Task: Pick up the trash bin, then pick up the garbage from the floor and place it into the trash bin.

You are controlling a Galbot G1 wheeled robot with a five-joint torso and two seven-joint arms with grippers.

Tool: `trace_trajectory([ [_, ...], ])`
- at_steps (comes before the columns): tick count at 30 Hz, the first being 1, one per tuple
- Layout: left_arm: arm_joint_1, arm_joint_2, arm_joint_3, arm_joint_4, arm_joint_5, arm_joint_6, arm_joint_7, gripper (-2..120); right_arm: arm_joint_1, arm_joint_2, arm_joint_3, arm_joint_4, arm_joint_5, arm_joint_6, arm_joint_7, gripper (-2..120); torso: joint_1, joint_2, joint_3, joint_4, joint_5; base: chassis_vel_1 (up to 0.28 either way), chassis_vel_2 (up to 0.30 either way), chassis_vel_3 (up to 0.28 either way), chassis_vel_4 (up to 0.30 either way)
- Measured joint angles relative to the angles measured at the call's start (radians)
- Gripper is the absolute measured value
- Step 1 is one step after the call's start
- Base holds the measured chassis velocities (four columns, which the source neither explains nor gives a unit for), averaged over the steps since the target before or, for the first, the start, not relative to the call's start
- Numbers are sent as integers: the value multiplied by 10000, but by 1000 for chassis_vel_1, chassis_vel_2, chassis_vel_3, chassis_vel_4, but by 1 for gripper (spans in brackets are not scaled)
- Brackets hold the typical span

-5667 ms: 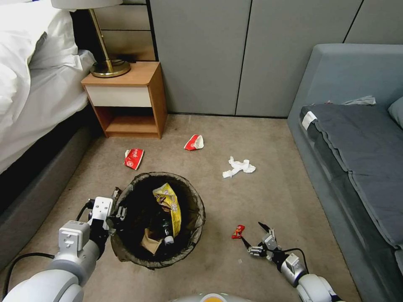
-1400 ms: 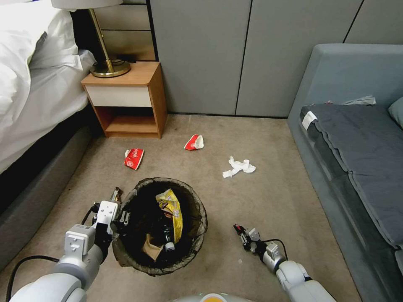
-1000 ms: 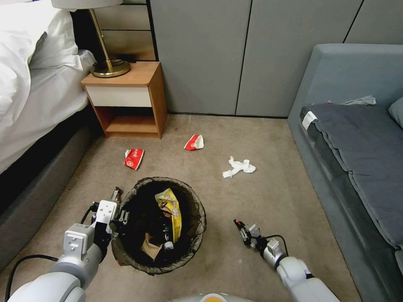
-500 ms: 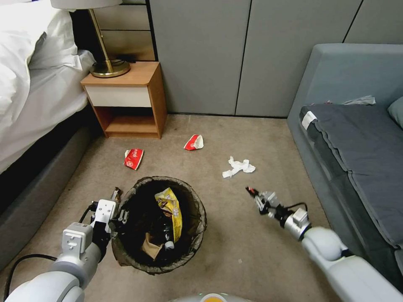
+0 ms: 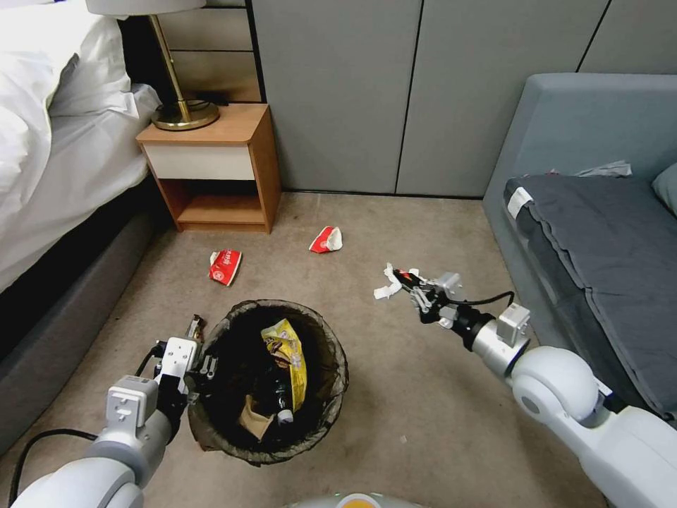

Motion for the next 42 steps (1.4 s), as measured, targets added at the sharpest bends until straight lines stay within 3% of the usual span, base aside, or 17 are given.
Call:
trace_trajectory([
  [1,-12,0,51,0,8,32,-2,3,141,8,-240,575,461,-626,541,0,0,0,0,-1,-3,0,0,0,0],
  [5,-18,0,118,-3,24,113,-17,3,546,28,-992,1463,1139,-1613,1519,0,0,0,0,1,-2,0,0,0,0],
  [11,-17,69,174,-5,-53,170,-100,3,1064,29,-2012,2028,1436,-2154,1901,0,0,0,0,-1,0,0,0,0,0],
  [19,-51,90,245,-7,-71,283,-146,3,2529,412,-4139,2611,3366,-3296,3796,0,0,0,0,2,-1,0,0,0,0],
  [29,-106,86,254,-7,-73,322,-149,3,2954,723,-5412,2423,3638,-3642,4872,0,-1,0,0,0,-1,0,0,0,0],
  [42,-307,67,349,-7,-207,426,-233,3,3313,1315,-6529,1664,3045,-3218,4883,0,0,0,0,0,0,0,0,0,0],
])
